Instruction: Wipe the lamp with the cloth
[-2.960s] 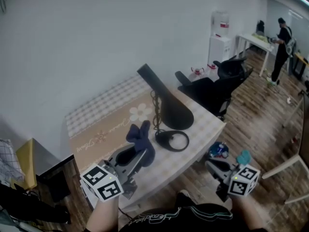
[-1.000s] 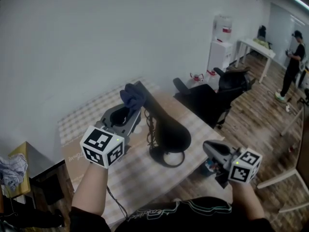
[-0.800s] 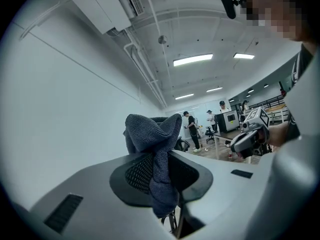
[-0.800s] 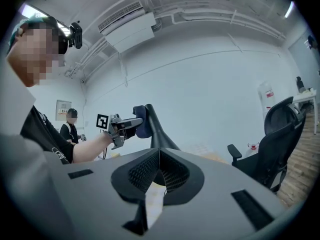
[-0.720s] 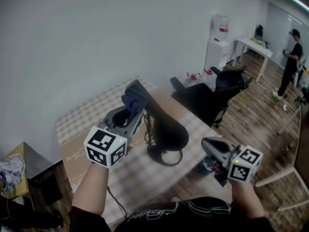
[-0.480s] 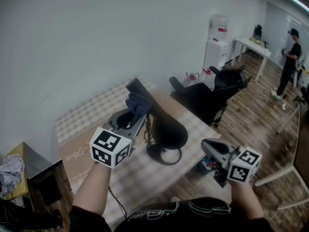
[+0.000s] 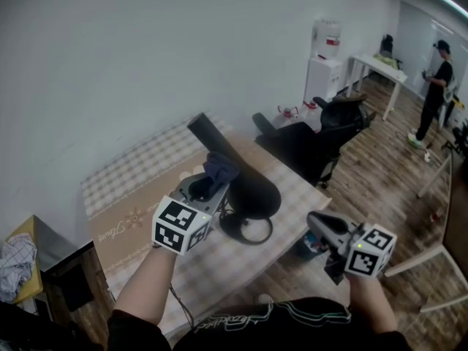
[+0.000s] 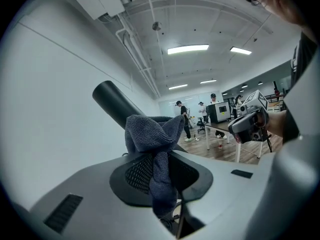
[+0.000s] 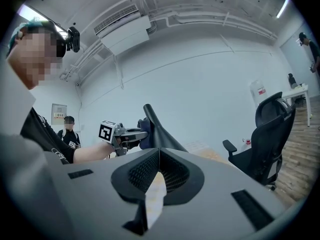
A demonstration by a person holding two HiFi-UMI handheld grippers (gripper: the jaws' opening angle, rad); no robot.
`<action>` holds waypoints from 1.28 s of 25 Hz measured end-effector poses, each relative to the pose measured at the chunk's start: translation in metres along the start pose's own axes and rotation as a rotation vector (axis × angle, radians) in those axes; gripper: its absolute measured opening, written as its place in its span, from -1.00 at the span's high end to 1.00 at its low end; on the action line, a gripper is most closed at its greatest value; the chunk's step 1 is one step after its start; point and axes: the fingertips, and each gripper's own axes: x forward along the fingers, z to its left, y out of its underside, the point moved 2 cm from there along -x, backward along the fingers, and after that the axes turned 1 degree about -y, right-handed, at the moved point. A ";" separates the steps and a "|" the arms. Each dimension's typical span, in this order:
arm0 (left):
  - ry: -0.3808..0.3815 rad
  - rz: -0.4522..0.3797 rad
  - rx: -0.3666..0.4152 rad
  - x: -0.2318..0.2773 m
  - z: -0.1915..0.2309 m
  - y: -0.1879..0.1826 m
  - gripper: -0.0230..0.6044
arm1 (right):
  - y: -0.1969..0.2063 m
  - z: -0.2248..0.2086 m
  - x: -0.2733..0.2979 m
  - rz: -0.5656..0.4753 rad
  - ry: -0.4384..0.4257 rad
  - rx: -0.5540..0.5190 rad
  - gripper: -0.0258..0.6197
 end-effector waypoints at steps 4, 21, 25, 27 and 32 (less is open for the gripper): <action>0.021 0.028 -0.004 0.005 -0.010 0.012 0.70 | 0.004 0.001 -0.008 -0.005 0.016 0.007 0.87; 0.090 0.122 -0.092 -0.001 -0.056 0.058 0.70 | 0.024 0.018 -0.043 -0.024 0.051 0.053 0.87; 0.113 0.153 -0.113 -0.004 -0.071 0.072 0.70 | 0.031 0.029 -0.052 -0.028 0.058 0.061 0.87; 0.125 0.167 -0.136 -0.009 -0.079 0.078 0.70 | 0.035 0.034 -0.056 -0.025 0.066 0.062 0.87; 0.157 0.174 -0.180 -0.027 -0.105 0.083 0.70 | 0.046 0.049 -0.069 -0.019 0.081 0.071 0.87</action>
